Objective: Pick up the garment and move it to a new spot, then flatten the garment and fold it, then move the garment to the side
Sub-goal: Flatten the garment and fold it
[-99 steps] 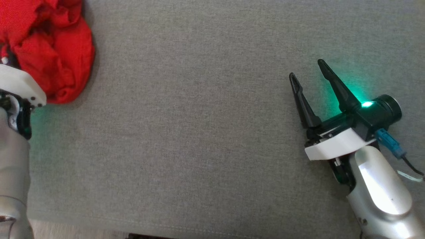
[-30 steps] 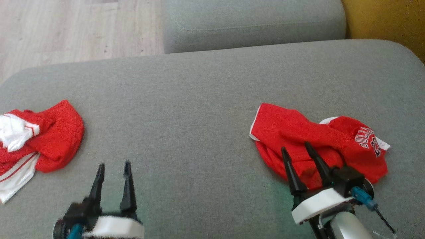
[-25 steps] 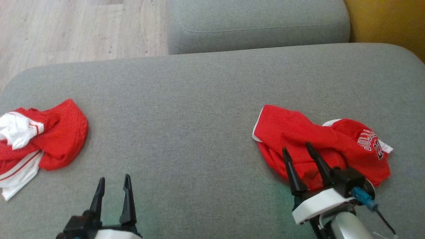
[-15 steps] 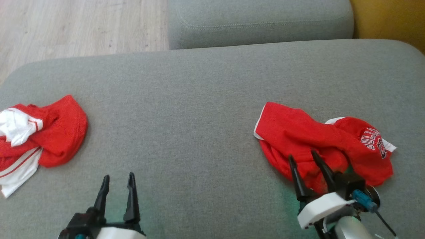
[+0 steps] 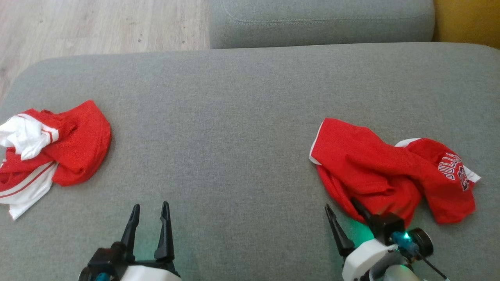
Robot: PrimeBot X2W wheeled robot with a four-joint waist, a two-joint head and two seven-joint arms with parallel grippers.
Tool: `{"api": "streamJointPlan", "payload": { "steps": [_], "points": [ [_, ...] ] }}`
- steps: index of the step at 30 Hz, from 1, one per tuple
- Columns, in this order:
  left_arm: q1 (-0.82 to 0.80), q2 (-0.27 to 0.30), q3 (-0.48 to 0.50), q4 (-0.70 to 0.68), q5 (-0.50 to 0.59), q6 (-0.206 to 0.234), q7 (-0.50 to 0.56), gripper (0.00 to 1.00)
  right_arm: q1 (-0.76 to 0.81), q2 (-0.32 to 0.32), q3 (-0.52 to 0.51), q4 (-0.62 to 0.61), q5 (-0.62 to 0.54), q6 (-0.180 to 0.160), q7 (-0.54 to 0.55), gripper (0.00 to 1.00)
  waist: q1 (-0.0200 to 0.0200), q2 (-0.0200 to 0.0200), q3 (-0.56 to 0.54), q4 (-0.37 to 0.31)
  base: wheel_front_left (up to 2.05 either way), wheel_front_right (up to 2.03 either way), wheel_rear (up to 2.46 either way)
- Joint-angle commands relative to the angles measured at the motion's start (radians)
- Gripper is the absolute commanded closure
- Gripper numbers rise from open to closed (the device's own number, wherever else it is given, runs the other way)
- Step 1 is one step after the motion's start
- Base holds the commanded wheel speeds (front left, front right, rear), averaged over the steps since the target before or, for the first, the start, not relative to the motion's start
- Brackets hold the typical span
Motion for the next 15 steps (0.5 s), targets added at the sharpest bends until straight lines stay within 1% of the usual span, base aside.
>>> {"api": "streamJointPlan", "payload": {
  "steps": [1, 3, 4, 5, 6, 8, 10, 15],
  "points": [
    [-0.031, -0.001, 0.022, -0.020, -0.011, 0.008, -0.008, 0.00, -0.030, -0.002, 0.013, -0.010, -0.011, -0.001, 0.001, 0.00, 0.0000, 0.0000, 0.002, 0.001, 0.00, 0.00, 0.00],
    [-0.036, -0.001, 0.017, -0.017, -0.014, 0.008, -0.008, 0.00, -0.044, -0.001, 0.004, 0.022, -0.025, -0.001, 0.014, 0.00, 0.0000, 0.0000, 0.007, 0.004, 0.00, 0.00, 0.00],
    [-0.040, -0.001, 0.014, -0.016, -0.015, 0.007, -0.008, 0.00, -0.051, -0.001, 0.002, 0.036, -0.029, -0.001, 0.020, 0.04, 0.0000, 0.0000, 0.008, 0.007, 0.00, 0.00, 0.00],
    [-0.043, -0.001, 0.010, -0.015, -0.018, 0.007, -0.008, 0.00, -0.059, 0.000, 0.002, 0.048, -0.030, -0.001, 0.025, 0.62, 0.0000, 0.0000, 0.010, 0.011, 0.00, 0.00, 0.00],
    [-0.047, -0.001, 0.005, -0.013, -0.021, 0.007, -0.008, 0.00, -0.067, 0.000, 0.006, 0.056, -0.026, -0.001, 0.025, 1.00, 0.0000, 0.0000, 0.011, 0.015, 0.00, 0.00, 0.00],
    [-0.053, -0.001, -0.004, -0.011, -0.025, 0.007, -0.008, 0.00, -0.084, 0.001, 0.025, 0.065, -0.006, -0.001, 0.021, 1.00, 0.0000, 0.0000, 0.013, 0.024, 0.00, 0.00, 0.00],
    [-0.059, -0.001, -0.015, -0.010, -0.026, 0.007, -0.008, 0.00, -0.105, 0.001, 0.066, 0.043, 0.031, -0.001, 0.011, 1.00, 0.0000, 0.0000, 0.014, 0.037, 0.00, 0.00, 0.00],
    [-0.066, -0.001, -0.037, -0.004, -0.015, 0.004, -0.008, 0.00, -0.207, 0.002, 0.216, -0.082, 0.153, -0.001, -0.001, 1.00, 0.0000, 0.0000, 0.008, 0.082, 0.00, 0.00, 0.00]
  ]
}}
